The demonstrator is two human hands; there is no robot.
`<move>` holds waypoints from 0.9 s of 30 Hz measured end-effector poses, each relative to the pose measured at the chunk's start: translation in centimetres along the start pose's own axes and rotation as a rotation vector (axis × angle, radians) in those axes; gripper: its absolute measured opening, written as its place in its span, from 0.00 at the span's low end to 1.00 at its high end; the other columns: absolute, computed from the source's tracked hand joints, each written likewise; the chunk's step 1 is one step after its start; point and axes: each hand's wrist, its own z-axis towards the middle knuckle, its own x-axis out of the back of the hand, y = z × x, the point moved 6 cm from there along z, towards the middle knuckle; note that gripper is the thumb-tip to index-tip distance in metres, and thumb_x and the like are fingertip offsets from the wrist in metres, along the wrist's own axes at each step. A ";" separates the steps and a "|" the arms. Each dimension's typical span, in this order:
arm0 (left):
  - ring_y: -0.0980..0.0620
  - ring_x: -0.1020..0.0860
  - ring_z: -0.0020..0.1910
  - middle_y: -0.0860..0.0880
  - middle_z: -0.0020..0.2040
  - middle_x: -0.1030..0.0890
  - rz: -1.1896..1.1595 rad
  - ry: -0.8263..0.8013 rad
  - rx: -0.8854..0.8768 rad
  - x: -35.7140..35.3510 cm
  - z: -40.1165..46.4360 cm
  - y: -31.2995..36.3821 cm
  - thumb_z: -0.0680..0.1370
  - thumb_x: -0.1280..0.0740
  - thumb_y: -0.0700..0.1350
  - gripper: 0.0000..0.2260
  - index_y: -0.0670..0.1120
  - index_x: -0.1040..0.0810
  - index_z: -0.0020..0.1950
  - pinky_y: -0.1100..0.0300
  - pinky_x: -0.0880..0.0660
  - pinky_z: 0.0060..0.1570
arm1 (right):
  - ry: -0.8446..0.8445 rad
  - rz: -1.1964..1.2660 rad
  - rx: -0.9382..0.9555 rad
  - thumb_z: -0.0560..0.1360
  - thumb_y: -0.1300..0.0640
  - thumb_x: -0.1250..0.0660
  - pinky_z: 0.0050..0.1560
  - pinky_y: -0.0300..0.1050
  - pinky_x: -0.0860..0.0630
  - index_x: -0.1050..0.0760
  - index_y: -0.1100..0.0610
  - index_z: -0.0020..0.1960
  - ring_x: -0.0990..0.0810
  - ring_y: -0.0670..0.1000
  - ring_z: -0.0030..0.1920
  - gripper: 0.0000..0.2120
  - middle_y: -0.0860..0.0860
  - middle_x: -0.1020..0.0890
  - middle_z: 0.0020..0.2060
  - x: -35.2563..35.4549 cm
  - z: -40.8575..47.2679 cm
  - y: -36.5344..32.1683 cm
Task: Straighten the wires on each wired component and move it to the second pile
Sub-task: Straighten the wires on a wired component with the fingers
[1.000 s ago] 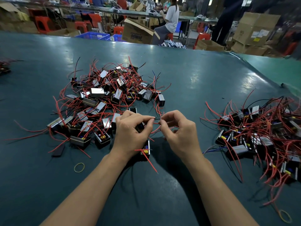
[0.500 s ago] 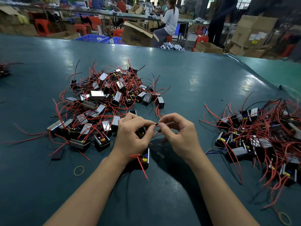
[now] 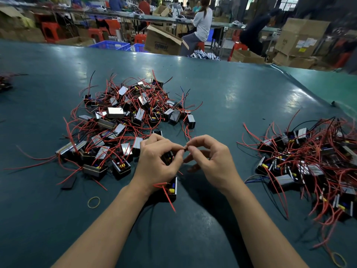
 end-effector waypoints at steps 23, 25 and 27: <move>0.46 0.25 0.44 0.55 0.39 0.19 0.304 0.010 -0.516 -0.9 -0.4 2.0 0.73 0.27 0.44 0.04 0.48 0.14 0.47 0.45 0.31 0.48 | -0.128 0.705 -0.971 0.65 0.59 0.44 0.13 0.33 0.49 0.37 0.55 0.29 0.44 0.43 0.18 0.06 0.47 0.39 0.22 -1.1 -1.8 2.6; 0.46 0.25 0.44 0.55 0.40 0.19 0.339 0.005 -0.547 -0.9 -0.5 2.2 0.73 0.28 0.43 0.04 0.48 0.14 0.47 0.46 0.31 0.47 | -0.185 0.909 -1.071 0.66 0.60 0.44 0.13 0.32 0.49 0.37 0.56 0.29 0.46 0.42 0.19 0.07 0.46 0.41 0.22 -1.4 -2.3 2.5; 0.46 0.24 0.44 0.55 0.40 0.19 0.347 -0.001 -0.551 -0.9 -0.5 2.2 0.74 0.28 0.43 0.04 0.48 0.14 0.46 0.46 0.30 0.47 | -0.167 0.955 -1.121 0.67 0.60 0.44 0.13 0.32 0.47 0.35 0.57 0.29 0.46 0.42 0.18 0.08 0.45 0.41 0.23 -1.5 -2.5 2.2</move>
